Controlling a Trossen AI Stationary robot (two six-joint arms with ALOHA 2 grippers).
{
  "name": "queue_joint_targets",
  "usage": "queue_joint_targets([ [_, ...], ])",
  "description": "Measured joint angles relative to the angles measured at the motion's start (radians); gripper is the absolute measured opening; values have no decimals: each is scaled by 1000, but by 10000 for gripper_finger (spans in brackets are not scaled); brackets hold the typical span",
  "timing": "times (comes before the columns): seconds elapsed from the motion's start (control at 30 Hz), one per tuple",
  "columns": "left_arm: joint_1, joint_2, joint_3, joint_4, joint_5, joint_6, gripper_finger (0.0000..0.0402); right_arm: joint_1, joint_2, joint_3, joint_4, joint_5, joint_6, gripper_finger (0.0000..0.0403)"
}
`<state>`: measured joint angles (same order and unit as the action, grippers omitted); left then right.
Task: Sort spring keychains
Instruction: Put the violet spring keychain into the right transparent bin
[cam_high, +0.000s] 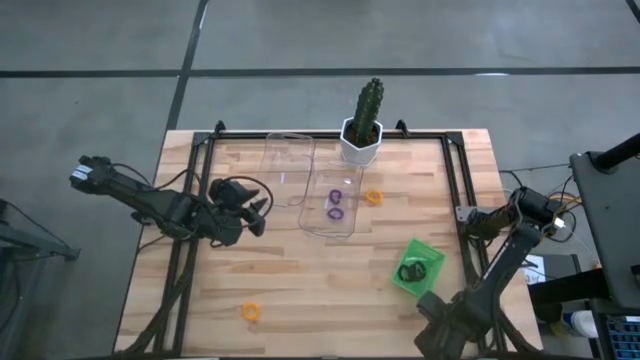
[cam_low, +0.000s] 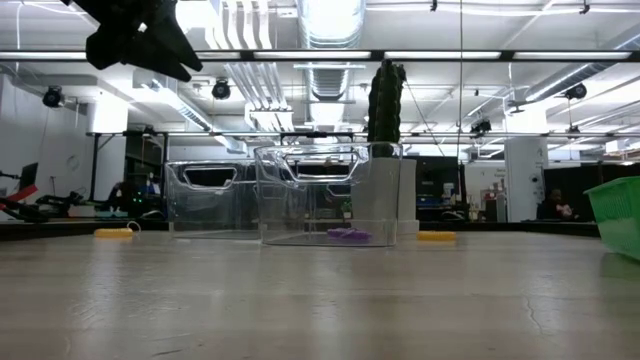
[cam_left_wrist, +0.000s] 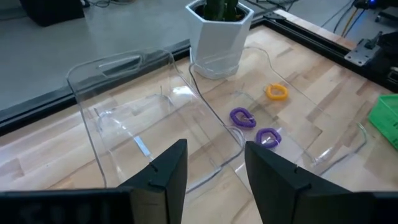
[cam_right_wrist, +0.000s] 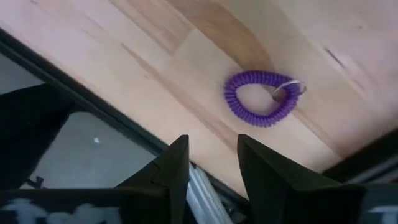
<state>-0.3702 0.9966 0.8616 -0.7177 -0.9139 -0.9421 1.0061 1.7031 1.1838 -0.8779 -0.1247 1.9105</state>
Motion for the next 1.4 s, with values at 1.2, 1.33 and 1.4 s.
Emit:
queue_joint_targets([
  [1.2, 0, 0, 0, 4, 42, -29, 153, 58, 1, -231, 306, 51, -6, 134],
  [1.33, 0, 0, 0, 4, 42, -30, 153, 59, 3, -187, 305, 48, -39, 134],
  [1.4, 0, 0, 0, 4, 42, -30, 153, 59, 3, -175, 296, 49, -48, 133],
])
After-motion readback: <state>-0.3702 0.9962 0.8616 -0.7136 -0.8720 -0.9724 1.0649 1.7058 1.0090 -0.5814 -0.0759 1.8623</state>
